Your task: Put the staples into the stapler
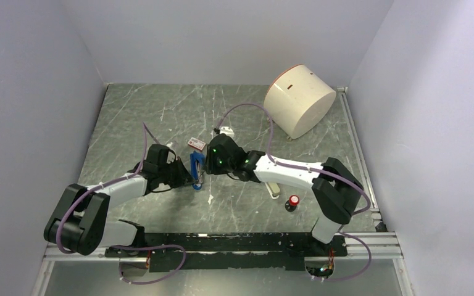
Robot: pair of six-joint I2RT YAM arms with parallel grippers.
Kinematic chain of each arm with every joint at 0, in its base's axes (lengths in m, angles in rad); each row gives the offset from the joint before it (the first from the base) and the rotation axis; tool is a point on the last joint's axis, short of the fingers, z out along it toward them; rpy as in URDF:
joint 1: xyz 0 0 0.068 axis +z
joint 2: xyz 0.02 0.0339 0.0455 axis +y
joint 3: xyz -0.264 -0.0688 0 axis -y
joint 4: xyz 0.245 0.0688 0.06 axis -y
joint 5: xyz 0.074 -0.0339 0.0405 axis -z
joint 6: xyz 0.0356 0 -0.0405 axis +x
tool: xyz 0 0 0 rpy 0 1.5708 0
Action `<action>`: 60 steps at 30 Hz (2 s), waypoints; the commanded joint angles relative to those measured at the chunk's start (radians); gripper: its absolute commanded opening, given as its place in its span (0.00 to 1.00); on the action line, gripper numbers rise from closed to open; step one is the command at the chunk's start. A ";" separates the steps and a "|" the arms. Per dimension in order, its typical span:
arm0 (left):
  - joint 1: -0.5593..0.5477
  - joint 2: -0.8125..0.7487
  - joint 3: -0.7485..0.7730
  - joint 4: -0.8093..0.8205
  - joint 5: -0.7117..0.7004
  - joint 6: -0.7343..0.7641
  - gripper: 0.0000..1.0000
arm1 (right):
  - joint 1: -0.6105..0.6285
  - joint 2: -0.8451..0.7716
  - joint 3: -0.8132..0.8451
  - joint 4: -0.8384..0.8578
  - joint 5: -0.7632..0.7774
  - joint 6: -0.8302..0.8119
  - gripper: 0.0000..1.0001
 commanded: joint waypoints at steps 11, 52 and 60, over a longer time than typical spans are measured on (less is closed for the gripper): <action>-0.032 0.029 -0.072 -0.036 0.021 0.044 0.05 | -0.029 -0.060 0.062 0.121 0.322 -0.246 0.27; -0.052 0.013 -0.051 -0.049 -0.016 0.046 0.09 | -0.225 0.262 0.225 0.195 -0.277 -0.229 0.74; -0.052 0.039 -0.064 0.002 0.007 0.015 0.09 | -0.191 0.288 0.209 0.169 -0.269 -0.200 0.76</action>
